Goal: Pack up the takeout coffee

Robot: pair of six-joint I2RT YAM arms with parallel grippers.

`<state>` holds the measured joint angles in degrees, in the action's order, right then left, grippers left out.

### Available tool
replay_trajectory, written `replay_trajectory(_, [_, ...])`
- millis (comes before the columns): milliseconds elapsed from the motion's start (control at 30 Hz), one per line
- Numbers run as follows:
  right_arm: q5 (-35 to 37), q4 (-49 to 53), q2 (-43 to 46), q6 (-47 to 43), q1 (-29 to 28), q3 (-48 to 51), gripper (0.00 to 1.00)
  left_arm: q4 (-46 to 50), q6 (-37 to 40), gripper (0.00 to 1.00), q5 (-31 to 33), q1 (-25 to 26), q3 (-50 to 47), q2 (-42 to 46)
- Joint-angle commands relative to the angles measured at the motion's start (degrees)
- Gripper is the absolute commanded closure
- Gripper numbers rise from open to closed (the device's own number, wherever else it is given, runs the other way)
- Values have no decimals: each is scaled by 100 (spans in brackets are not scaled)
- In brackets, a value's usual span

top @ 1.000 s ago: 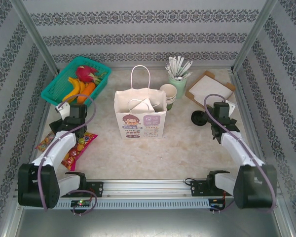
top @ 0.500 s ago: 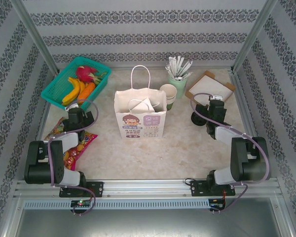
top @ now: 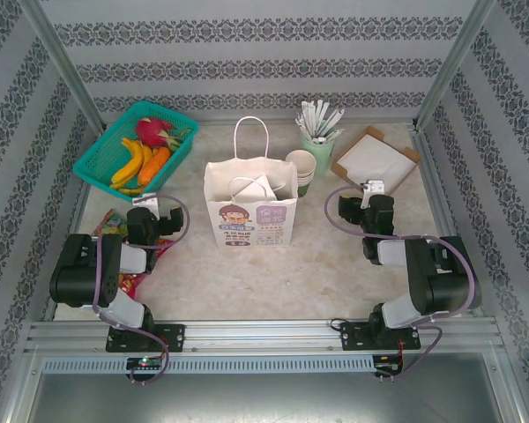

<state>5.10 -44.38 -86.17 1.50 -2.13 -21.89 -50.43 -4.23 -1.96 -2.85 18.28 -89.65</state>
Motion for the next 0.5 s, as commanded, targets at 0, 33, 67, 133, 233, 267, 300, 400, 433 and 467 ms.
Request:
replay_trajectory(0, [268, -787, -43, 91, 13, 26, 2, 243, 221, 0, 611, 298, 484, 62])
replay_trajectory(33, [403, -631, 20, 141, 20, 6, 2, -91, 255, 0, 680, 320, 413, -20])
replay_trajectory(67, [446, -714, -11, 149, 12, 28, 2, -11, 227, 0, 765, 325, 415, -17])
replay_trajectory(133, [472, -666, 3, 147, 2, 14, 2, -54, 205, 0, 887, 342, 401, -7])
replay_trajectory(233, [-612, -518, -1, -120, 106, -77, 2, -50, 159, 0, 1084, 382, 385, 12])
replay_trajectory(267, [-821, -558, -8, -72, 196, -62, 2, -9, 159, 1, 1083, 382, 388, 29])
replay_trajectory(300, [-981, -601, -22, -39, 254, -61, 2, -66, 168, 0, 1066, 382, 373, 3])
replay_trajectory(400, [-750, -572, -23, 9, 242, -69, 2, 0, 215, 0, 952, 391, 411, 21])
replay_trajectory(433, [-708, -572, -16, 33, 240, -61, 2, 9, 219, 0, 945, 386, 405, 26])
replay_trajectory(467, [-704, -572, -17, 26, 239, -56, 2, -1, 219, 0, 949, 391, 406, 13])
